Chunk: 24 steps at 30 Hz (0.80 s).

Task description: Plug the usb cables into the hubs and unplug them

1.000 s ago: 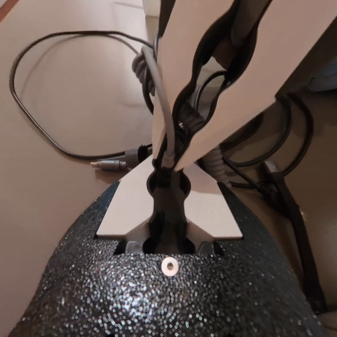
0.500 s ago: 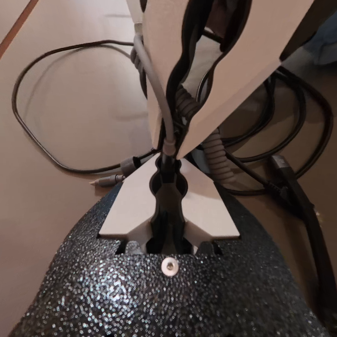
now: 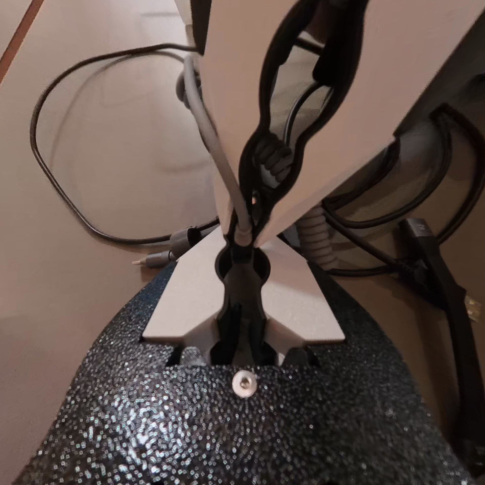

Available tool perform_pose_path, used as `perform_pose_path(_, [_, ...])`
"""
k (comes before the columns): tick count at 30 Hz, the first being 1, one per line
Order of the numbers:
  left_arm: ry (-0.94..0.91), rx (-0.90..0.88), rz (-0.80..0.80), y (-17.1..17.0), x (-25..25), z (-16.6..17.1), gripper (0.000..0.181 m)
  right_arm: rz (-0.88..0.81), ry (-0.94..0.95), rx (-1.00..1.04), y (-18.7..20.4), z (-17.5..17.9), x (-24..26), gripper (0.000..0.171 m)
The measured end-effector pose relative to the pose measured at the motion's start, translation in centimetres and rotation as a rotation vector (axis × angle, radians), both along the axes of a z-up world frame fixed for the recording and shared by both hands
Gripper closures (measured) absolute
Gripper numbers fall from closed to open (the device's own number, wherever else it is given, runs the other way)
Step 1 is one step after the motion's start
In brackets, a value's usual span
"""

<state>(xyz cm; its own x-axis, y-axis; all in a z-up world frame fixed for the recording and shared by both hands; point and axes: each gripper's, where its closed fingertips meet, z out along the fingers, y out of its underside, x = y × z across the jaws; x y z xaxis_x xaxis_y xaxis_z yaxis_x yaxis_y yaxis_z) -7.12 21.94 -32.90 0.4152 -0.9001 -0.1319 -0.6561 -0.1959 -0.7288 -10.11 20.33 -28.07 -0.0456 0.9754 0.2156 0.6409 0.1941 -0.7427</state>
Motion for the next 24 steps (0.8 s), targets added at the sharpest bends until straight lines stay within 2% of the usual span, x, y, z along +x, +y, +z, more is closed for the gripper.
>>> perform_pose_path(4, [-0.052, -0.055, 0.002, 0.1, 0.0, -0.1, 0.172, -0.033, 0.028, -0.019, 0.4, 0.1, -0.3, 0.16])
perform_pose_path(6, [-0.079, -0.041, 0.031, 0.7, -0.3, 0.2, 0.172, -0.076, 0.1, -0.038, 0.9, 0.5, -0.6, 0.16])
perform_pose_path(9, [-0.129, 0.006, 0.089, 1.7, -0.5, 1.2, 0.172, -0.133, 0.205, -0.098, 1.8, 2.2, 0.8, 0.146])
perform_pose_path(11, [-0.119, 0.053, 0.131, 2.3, -1.0, 1.7, 0.172, -0.188, 0.221, -0.083, 3.1, 3.0, 2.6, 0.145])
perform_pose_path(20, [-0.173, 0.344, 0.428, 5.7, -5.4, 6.2, 0.173, -0.321, 0.046, -0.027, 5.0, 1.6, 7.1, 0.142])
perform_pose_path(24, [-0.181, 0.357, 0.493, 6.2, -6.5, 6.2, 0.173, -0.351, 0.031, -0.005, 5.4, 1.7, 7.8, 0.143])
